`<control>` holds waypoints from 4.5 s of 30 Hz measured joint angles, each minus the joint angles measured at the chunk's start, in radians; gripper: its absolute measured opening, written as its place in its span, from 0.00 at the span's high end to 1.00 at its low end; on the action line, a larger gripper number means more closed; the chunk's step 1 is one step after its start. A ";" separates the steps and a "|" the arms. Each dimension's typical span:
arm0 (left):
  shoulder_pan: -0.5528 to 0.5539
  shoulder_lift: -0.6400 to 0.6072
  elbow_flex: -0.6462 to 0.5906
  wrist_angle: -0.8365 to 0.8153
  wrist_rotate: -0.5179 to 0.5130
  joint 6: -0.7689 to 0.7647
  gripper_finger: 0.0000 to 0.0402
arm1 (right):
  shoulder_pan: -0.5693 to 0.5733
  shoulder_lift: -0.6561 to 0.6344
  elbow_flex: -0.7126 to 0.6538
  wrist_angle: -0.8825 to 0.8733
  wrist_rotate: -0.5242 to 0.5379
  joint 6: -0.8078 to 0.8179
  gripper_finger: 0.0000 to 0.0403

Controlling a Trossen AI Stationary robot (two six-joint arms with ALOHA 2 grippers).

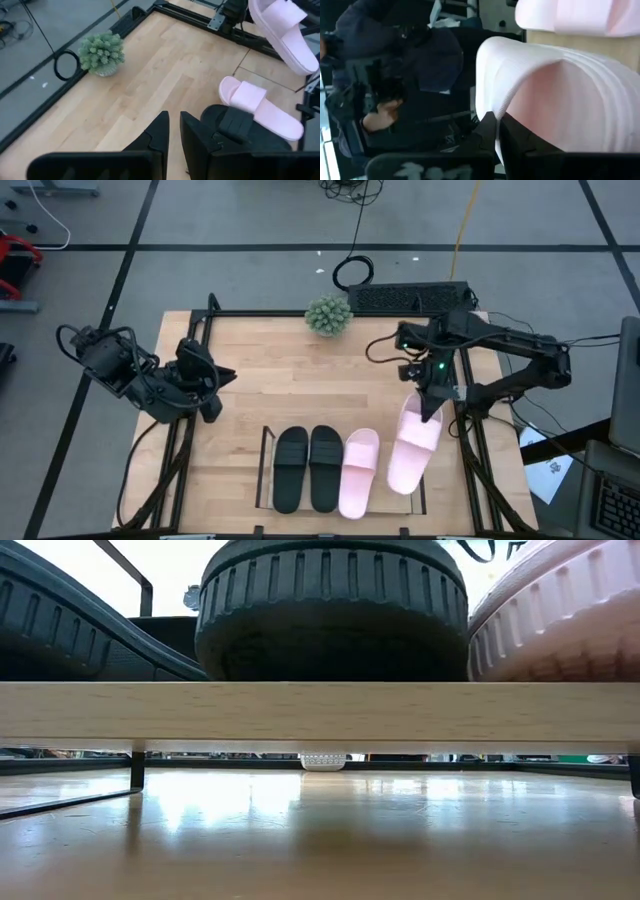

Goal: Pick and place slides into the shelf
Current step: Put the pink slide on the shelf

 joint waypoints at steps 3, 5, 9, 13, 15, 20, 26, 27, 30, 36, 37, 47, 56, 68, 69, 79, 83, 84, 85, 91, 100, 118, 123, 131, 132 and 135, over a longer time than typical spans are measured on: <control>0.000 -0.001 0.000 0.006 0.010 -0.019 0.88 | 0.034 0.042 0.004 0.004 -0.003 -0.031 1.00; 0.000 -0.001 0.000 0.017 0.012 -0.019 0.88 | 0.054 0.077 0.004 0.004 -0.002 -0.060 1.00; 0.000 -0.001 0.000 0.023 0.013 -0.019 0.88 | 0.091 0.126 0.004 0.002 -0.002 -0.114 1.00; 0.000 -0.001 0.000 0.023 0.013 -0.018 0.88 | 0.111 0.156 0.004 0.004 -0.002 -0.144 1.00; 0.000 -0.001 0.000 0.023 0.013 -0.018 0.88 | 0.119 0.164 0.004 0.008 -0.003 -0.151 1.00; 0.000 -0.001 0.000 0.022 0.013 -0.016 0.88 | 0.141 0.179 0.003 0.062 -0.003 -0.141 1.00; 0.000 -0.001 0.000 0.022 0.013 -0.008 0.88 | 0.146 0.178 0.003 0.131 0.004 -0.112 1.00; 0.000 -0.001 0.000 0.022 0.013 -0.007 0.88 | 0.146 0.178 0.003 0.135 0.005 -0.111 1.00; 0.000 -0.001 0.000 0.022 0.013 -0.007 0.88 | 0.146 0.178 0.003 0.166 0.008 -0.104 1.00; 0.000 -0.001 0.000 0.022 0.013 0.004 0.88 | 0.146 0.197 0.003 0.160 0.057 -0.135 1.00; 0.000 -0.001 0.000 0.021 0.013 0.007 0.88 | 0.146 0.206 0.003 0.153 0.062 -0.151 1.00; 0.000 -0.001 0.000 0.021 0.013 0.005 0.88 | 0.148 0.300 0.003 0.026 0.131 -0.299 1.00; 0.000 -0.001 0.000 0.022 0.013 0.007 0.88 | 0.148 0.341 0.003 0.021 0.135 -0.305 1.00; 0.000 -0.001 0.000 0.021 0.013 0.023 0.88 | 0.148 0.391 0.003 0.011 0.154 -0.278 1.00; 0.000 -0.001 0.000 0.021 0.014 0.030 0.88 | 0.148 0.395 0.003 0.011 0.152 -0.273 1.00; 0.000 -0.001 0.000 0.021 0.014 0.062 0.88 | 0.148 0.410 0.002 0.006 0.048 -0.262 1.00; 0.000 -0.001 0.000 0.021 0.014 0.064 0.88 | 0.148 0.410 0.002 -0.001 0.030 -0.257 1.00; 0.000 -0.001 0.000 0.021 0.014 0.064 0.88 | 0.151 0.410 0.002 0.000 0.027 -0.252 1.00; 0.000 -0.001 0.000 0.021 0.014 0.064 0.88 | 0.153 0.410 0.002 0.000 0.027 -0.247 1.00; 0.000 -0.001 0.000 0.021 0.013 0.075 0.88 | 0.163 0.410 0.002 0.001 0.028 -0.233 1.00; 0.000 -0.001 0.000 0.021 0.014 0.079 0.88 | 0.173 0.410 0.002 0.025 0.026 -0.197 1.00; 0.000 -0.001 0.000 0.021 0.013 0.083 0.88 | 0.218 0.459 0.002 0.066 0.025 -0.147 1.00; 0.000 -0.001 0.000 0.021 0.029 0.080 0.88 | 0.218 0.488 0.002 0.061 0.025 -0.176 1.00; 0.000 -0.002 0.000 0.021 0.035 0.081 0.88 | 0.215 0.488 -0.022 0.079 0.025 -0.157 1.00; 0.000 -0.002 0.000 0.021 0.035 0.083 0.88 | 0.215 0.488 -0.029 0.079 0.025 -0.154 1.00; 0.000 -0.002 0.000 0.021 0.035 0.083 0.88 | 0.215 0.488 -0.047 0.085 0.025 -0.127 1.00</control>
